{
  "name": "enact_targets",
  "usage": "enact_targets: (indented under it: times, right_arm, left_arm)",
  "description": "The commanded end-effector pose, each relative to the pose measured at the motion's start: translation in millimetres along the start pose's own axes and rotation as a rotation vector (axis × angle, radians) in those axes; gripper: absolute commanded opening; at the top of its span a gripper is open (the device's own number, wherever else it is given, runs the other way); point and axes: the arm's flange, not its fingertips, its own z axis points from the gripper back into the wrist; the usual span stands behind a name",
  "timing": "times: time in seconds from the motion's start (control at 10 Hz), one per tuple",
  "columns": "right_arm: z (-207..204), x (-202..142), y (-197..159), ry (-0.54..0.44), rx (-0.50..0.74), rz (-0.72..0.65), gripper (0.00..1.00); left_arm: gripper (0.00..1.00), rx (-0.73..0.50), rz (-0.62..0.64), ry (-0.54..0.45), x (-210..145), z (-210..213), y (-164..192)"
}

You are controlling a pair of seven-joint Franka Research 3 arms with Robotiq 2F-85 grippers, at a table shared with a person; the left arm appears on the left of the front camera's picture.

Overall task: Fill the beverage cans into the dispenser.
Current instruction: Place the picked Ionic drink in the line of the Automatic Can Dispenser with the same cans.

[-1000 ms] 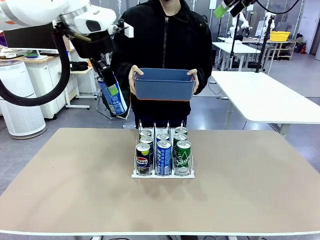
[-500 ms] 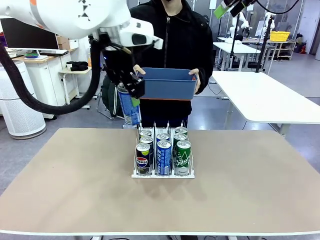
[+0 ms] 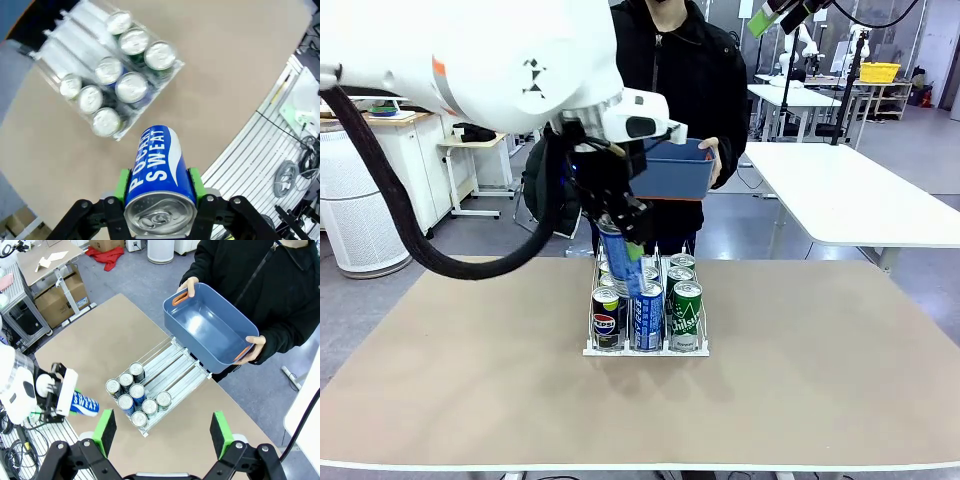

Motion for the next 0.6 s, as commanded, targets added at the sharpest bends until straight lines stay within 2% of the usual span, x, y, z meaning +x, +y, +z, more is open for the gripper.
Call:
enact_targets:
  times: [0.0,0.5]
  right_arm:
    - [0.7,-0.5,-0.2,-0.001,-0.001,-0.001,1.00]
    - [0.7,-0.5,-0.2,-0.001,-0.001,-0.001,1.00]
  left_arm:
    - [0.57,0.045,0.027,0.011,-3.3,9.1,9.7]
    - [0.57,0.022,0.012,0.009,-2.2,2.5,9.3]
